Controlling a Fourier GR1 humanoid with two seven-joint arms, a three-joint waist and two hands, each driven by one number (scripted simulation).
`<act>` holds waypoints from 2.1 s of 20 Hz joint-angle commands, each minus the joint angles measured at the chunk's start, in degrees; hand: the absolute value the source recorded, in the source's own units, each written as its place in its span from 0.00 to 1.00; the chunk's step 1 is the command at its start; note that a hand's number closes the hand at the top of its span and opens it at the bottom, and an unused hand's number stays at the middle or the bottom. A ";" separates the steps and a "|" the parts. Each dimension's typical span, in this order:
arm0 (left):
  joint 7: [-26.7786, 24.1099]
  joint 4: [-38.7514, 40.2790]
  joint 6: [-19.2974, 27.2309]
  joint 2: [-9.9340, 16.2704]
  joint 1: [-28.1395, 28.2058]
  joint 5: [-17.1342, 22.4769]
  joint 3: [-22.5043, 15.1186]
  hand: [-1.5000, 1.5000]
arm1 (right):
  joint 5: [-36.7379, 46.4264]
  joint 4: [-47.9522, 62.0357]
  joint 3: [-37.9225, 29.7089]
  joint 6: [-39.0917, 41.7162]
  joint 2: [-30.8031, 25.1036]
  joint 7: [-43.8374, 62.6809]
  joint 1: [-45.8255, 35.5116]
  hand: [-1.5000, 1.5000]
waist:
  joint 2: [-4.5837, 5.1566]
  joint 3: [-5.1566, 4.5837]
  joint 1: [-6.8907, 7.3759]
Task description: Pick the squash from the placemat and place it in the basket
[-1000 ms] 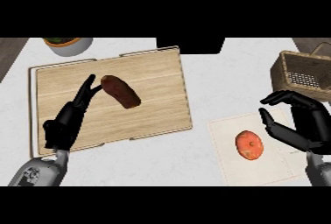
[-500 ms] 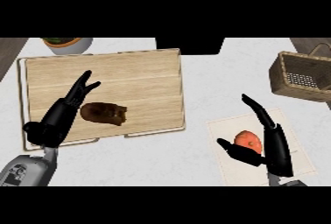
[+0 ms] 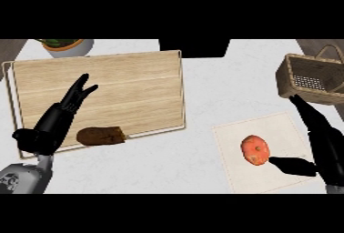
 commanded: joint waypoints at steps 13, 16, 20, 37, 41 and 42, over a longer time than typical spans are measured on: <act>-0.19 2.66 -2.51 -3.65 -2.95 -1.79 1.22 0.50 | -22.87 -33.93 -13.16 33.47 -11.61 36.31 3.25 0.00 | 0.73 0.68 1.09; 3.83 -5.69 -5.61 1.34 1.29 2.33 5.77 0.50 | -19.47 -38.62 -15.83 32.52 -10.42 32.26 13.04 0.00 | 0.55 0.73 1.09; 1.08 -2.58 -3.57 -4.64 0.77 -3.44 2.86 0.50 | -15.21 -35.04 -15.64 33.35 -4.80 28.08 12.33 0.00 | 0.68 0.73 1.30; 3.60 -3.03 -8.08 -7.19 0.01 -5.03 6.64 0.50 | 7.32 -8.13 -8.65 18.18 11.48 1.17 14.46 0.00 | 0.73 0.74 1.51; 1.45 2.12 -8.02 -9.74 -2.88 -8.71 7.25 0.50 | 9.32 -6.03 -8.66 19.14 14.82 0.36 11.62 0.00 | 0.78 0.71 1.39; 1.66 -1.58 -9.54 -9.32 1.80 -8.04 6.81 0.50 | 10.35 -7.18 -8.16 18.22 15.70 -0.08 13.35 0.00 | 0.74 0.71 1.51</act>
